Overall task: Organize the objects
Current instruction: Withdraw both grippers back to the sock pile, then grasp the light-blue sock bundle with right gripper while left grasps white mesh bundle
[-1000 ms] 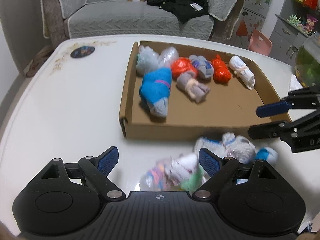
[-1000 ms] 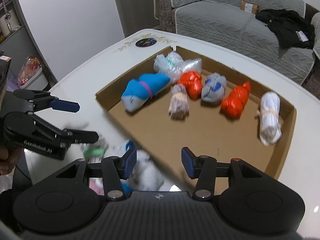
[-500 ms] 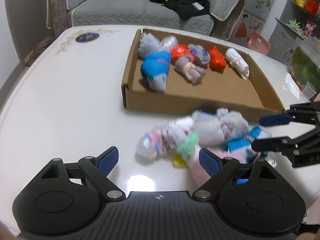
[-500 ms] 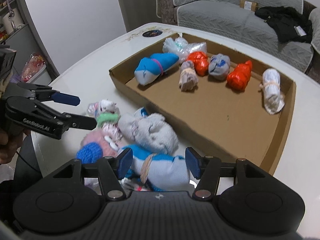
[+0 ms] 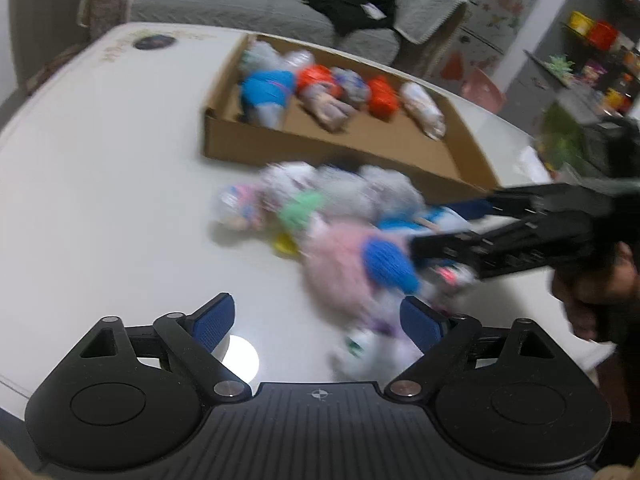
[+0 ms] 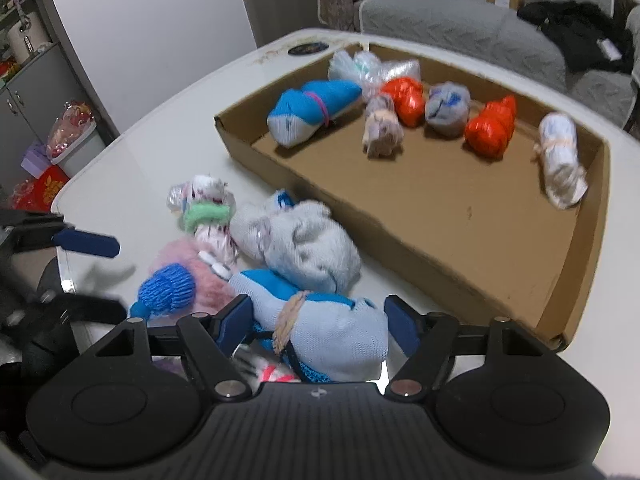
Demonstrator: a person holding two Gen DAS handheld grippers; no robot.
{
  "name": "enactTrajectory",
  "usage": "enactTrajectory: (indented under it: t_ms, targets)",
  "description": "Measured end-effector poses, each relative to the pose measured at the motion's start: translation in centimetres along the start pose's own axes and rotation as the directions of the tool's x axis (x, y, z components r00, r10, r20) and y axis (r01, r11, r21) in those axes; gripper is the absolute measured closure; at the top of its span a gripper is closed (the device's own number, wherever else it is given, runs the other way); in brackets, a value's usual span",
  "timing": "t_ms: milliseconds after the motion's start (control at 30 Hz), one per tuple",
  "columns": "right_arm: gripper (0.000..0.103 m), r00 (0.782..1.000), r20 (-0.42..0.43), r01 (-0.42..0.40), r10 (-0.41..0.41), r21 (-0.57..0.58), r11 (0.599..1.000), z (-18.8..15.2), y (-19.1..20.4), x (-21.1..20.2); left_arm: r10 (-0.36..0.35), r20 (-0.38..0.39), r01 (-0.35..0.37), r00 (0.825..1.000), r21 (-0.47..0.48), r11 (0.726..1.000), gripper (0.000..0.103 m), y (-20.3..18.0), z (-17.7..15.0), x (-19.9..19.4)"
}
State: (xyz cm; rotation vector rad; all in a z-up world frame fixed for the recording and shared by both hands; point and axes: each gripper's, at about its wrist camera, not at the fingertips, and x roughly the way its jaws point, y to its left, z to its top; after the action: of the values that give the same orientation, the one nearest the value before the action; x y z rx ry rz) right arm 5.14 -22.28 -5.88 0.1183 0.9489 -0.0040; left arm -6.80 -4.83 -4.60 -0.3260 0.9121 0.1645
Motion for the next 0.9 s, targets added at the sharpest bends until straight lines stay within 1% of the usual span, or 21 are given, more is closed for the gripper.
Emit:
enactTrajectory:
  t_ms: [133,200,333,467,567,633,667,700,800,867,900]
  targets:
    - [0.043,1.0,0.013,-0.027,0.027,0.013,1.0,-0.7,-0.3,-0.5,-0.042,-0.032,0.043,0.999,0.013,0.999,0.007,-1.7,-1.1,1.0]
    - [0.043,0.999,0.016,-0.036,0.036,0.021,0.999,-1.1,-0.5,-1.0,-0.06,-0.052,0.062,0.997,0.023,0.998,0.007,-2.5,-1.4,1.8]
    - [0.043,0.999,0.023,-0.025,0.024,0.042,0.999,-2.1,-1.2,-2.0,-0.055,-0.08,0.057,0.995,0.022,0.998,0.007,-2.7,-1.3,3.2]
    - [0.042,0.999,0.035,-0.002,-0.001,0.094,0.996,-3.5,-2.7,-3.2,-0.048,-0.067,0.05,0.997,0.026,0.998,0.007,-2.4,-1.1,3.5]
    - [0.038,0.999,0.044,0.019,-0.024,0.12,0.993,-4.5,-3.7,-3.9,-0.016,-0.057,0.018,0.998,0.039,0.999,0.009,-2.2,-1.0,3.5]
    - [0.033,0.998,0.041,0.031,-0.036,0.118,0.993,-4.9,-4.2,-4.1,0.019,-0.049,-0.016,0.999,0.052,0.999,0.012,-2.0,-1.0,3.3]
    - [0.032,0.998,0.04,0.034,-0.039,0.113,0.993,-5.0,-4.2,-4.2,0.043,-0.043,-0.041,0.998,0.057,0.998,0.014,-1.8,-0.9,3.2]
    - [0.032,0.999,0.038,0.034,-0.038,0.106,0.994,-4.9,-4.3,-4.1,0.059,-0.038,-0.057,0.998,0.059,0.997,0.014,-1.6,-0.9,3.1]
    - [0.031,0.999,0.033,0.029,-0.032,0.07,0.997,-4.6,-3.9,-3.8,0.065,-0.025,-0.064,0.998,0.038,0.997,0.014,-0.8,-0.9,2.5]
    - [0.025,0.999,0.028,0.03,-0.03,0.03,0.999,-4.4,-3.4,-3.5,0.067,-0.022,-0.066,0.997,0.049,0.997,0.014,-0.8,-1.1,2.0]
    - [0.019,0.999,0.023,0.023,-0.024,0.013,1.0,-4.3,-3.3,-3.3,0.07,-0.02,-0.069,0.997,0.052,0.996,0.014,-0.8,-1.1,1.7]
